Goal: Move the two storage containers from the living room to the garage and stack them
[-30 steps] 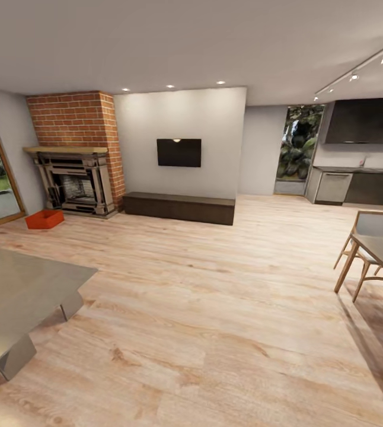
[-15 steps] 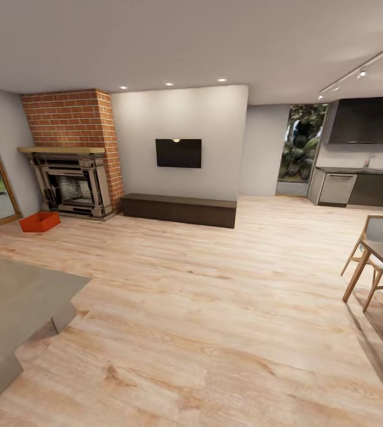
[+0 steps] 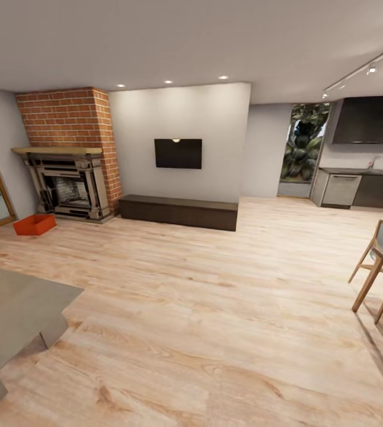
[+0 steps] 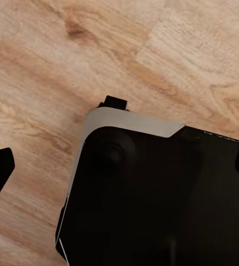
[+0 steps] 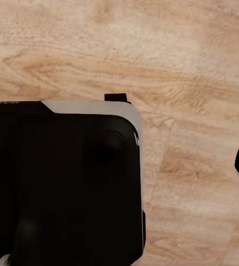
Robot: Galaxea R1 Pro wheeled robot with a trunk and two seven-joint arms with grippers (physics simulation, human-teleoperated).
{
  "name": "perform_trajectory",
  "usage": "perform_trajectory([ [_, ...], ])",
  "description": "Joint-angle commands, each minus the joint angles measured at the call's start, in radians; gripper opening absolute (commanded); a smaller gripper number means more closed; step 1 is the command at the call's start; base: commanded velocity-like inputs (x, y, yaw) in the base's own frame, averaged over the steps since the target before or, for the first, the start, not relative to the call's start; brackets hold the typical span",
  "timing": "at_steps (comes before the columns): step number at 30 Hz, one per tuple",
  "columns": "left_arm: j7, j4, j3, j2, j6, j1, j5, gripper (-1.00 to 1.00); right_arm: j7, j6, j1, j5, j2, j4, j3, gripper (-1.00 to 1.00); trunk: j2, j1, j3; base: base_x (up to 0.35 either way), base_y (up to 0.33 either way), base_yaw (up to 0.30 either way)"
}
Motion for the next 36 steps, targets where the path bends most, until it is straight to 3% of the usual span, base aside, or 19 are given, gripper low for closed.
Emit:
perform_trajectory([
  [1,0.002,0.001,0.003,0.000,-0.004,-0.001,0.003,1.00,-0.001,-0.006,-0.001,-0.010,0.000,0.003,0.009,1.00,-0.001,0.001,-0.001,0.325,0.000,0.000],
  [36,0.007,0.001,0.003,0.006,-0.002,-0.001,0.005,1.00,0.001,-0.007,-0.001,-0.005,0.002,0.002,0.013,1.00,-0.001,0.001,-0.001,0.325,0.000,0.000],
])
